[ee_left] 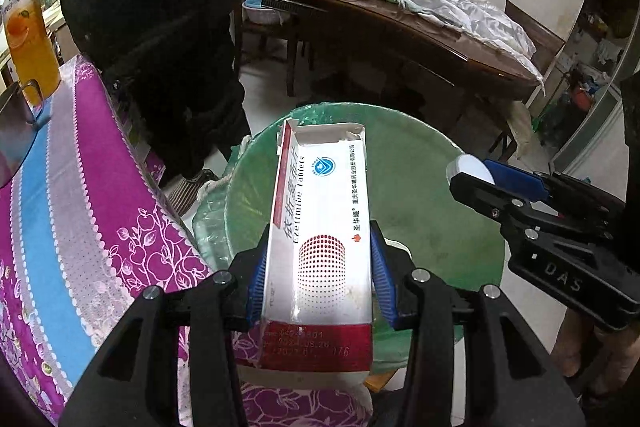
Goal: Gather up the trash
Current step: 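Carry both items over the green basin and open both tools to drop them, then return both tools to the table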
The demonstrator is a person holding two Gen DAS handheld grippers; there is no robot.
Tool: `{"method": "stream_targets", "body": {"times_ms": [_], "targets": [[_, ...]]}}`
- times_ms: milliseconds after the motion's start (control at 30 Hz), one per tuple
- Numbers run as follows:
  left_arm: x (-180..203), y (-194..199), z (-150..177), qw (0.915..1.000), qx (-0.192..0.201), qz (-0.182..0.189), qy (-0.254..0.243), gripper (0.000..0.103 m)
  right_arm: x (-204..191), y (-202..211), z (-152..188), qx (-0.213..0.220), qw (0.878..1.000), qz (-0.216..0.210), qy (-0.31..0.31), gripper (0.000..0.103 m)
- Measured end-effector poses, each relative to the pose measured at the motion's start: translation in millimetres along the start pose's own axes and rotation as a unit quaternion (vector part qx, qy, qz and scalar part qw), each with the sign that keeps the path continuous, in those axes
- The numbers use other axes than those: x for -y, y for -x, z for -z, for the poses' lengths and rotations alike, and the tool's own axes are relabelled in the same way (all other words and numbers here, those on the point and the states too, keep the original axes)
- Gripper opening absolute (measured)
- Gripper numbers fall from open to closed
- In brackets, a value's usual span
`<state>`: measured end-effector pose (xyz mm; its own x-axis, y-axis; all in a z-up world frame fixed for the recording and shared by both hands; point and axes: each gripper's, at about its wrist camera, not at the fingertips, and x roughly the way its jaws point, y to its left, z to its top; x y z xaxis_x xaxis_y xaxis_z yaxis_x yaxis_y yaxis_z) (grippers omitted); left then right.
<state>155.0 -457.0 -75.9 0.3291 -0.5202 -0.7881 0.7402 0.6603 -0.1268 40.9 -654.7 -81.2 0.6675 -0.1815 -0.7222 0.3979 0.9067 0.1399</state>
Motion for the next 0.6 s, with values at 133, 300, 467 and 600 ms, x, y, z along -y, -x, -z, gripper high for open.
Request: {"method": "stream_targets", "body": {"times_ms": [133, 300, 467, 600], "targets": [[1, -1, -2, 1.0000, 0.001, -0.002, 0.000, 0.044, -3, 0, 0, 0.001, 1.000, 0.000, 0.000, 0.041], [-3, 0, -2, 1.0000, 0.002, -0.008, -0.001, 0.052, -1, -2, -1, 0.006, 1.000, 0.001, 0.000, 0.052], [-7, 4, -2, 0.9998, 0.011, -0.015, -0.001, 0.068, 4, 4, -1, 0.020, 1.000, 0.003, -0.010, 0.066], [-11, 8, 0, 0.9998, 0.014, -0.017, 0.002, 0.068, 4, 11, -1, 0.030, 0.999, 0.002, -0.013, 0.066]]}}
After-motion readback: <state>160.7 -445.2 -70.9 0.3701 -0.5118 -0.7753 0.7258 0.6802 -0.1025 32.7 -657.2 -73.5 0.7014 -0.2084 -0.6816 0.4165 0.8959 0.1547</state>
